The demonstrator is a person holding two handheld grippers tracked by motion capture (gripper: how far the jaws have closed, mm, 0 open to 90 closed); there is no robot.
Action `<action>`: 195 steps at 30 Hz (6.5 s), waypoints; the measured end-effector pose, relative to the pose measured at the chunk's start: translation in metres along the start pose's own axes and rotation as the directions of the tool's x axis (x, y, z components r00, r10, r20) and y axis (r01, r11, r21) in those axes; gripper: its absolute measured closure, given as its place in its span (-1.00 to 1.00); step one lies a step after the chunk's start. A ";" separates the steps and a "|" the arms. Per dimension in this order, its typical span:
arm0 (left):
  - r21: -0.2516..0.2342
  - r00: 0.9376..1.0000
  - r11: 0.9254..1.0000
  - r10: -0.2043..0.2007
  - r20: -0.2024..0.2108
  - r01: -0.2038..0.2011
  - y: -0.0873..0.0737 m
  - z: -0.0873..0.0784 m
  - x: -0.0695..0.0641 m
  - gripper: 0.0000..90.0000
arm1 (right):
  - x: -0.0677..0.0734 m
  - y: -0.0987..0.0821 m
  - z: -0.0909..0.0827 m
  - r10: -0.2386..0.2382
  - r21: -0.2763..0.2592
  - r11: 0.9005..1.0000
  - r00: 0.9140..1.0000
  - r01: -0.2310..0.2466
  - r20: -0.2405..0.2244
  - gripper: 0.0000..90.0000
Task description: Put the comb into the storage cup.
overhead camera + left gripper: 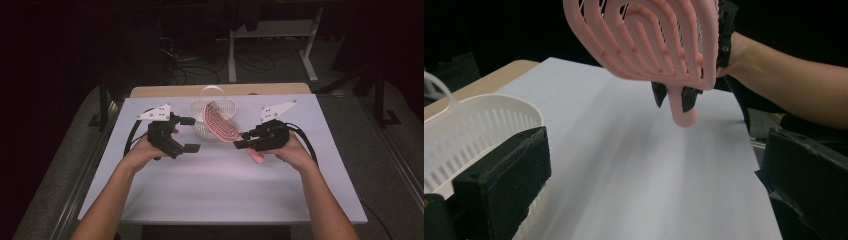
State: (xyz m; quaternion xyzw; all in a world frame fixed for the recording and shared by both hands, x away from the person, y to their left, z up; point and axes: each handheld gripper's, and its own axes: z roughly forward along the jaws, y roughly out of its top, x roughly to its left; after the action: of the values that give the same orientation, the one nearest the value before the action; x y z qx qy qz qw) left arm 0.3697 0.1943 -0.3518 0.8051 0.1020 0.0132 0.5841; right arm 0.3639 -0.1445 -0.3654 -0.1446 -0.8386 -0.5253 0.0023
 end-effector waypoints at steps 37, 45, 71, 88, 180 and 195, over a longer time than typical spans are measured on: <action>-0.133 0.997 0.991 -0.004 0.081 0.015 0.010 0.011 -0.008 -1.00 | 0.012 0.003 0.026 -0.033 -0.058 0.998 0.992 0.026 -0.121 0.53; -0.152 0.996 0.988 0.000 0.084 0.013 0.012 0.012 -0.009 -1.00 | 0.013 0.003 0.030 -0.037 -0.053 0.998 0.990 0.030 -0.134 0.53; -0.182 0.993 0.983 0.008 0.121 0.014 0.010 0.012 -0.008 -0.64 | 0.013 0.003 0.030 -0.044 -0.073 0.997 0.987 0.033 -0.155 0.53; -0.155 0.993 0.987 -0.021 0.119 0.040 0.009 0.015 -0.008 -0.58 | 0.012 -0.002 0.038 -0.063 -0.043 0.997 0.988 0.058 -0.142 0.52; -0.208 0.990 0.978 -0.045 -0.133 0.017 0.021 -0.027 0.003 -0.56 | 0.034 -0.098 -0.009 0.204 -0.038 0.978 0.899 -0.205 0.387 -1.00; -0.230 0.986 0.973 -0.035 -0.165 -0.004 0.043 -0.035 0.014 -0.56 | 0.041 -0.117 -0.016 0.217 -0.016 0.973 0.888 -0.230 0.406 -1.00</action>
State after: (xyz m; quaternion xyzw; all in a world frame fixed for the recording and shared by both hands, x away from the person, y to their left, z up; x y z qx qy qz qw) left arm 0.3846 0.2170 -0.3016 0.7273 0.1549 0.0883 0.6627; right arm 0.2932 -0.1958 -0.4545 -0.3455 -0.8070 -0.4665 -0.1084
